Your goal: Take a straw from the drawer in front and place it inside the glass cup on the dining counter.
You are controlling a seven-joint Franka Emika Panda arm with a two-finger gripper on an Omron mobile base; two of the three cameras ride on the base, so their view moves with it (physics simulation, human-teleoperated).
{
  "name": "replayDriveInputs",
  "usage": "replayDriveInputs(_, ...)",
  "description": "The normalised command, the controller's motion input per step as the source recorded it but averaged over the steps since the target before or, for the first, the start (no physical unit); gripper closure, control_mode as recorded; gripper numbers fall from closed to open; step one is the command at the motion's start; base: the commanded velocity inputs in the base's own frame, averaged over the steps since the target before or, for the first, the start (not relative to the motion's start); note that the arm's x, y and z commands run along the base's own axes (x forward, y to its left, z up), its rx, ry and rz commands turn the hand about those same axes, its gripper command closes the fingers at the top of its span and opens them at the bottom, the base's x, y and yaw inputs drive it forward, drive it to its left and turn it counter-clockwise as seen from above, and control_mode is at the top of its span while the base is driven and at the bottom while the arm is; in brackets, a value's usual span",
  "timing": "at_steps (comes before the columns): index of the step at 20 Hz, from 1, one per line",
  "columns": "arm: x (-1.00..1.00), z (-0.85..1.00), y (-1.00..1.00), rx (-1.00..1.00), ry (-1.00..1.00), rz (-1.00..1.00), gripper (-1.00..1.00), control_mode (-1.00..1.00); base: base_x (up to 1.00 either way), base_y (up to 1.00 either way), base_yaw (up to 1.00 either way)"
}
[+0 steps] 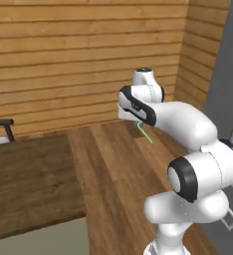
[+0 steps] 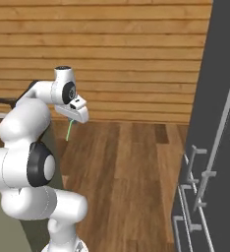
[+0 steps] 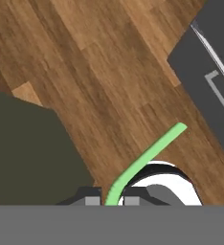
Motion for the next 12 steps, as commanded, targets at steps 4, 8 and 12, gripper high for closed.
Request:
replayDriveInputs(4, 0.00, 0.00, 0.00, 0.00, 0.00, 0.00, 1.00, 1.00, 1.00, -0.47, 0.46)
replayDriveInputs(8, 0.00, 0.00, 0.00, 0.00, 0.00, 0.00, 1.00, 1.00, 1.00, -0.43, 0.44)
replayDriveInputs(12, 0.00, 0.00, 0.00, 0.00, 0.00, 0.00, 1.00, 1.00, 1.00, -0.44, 0.43)
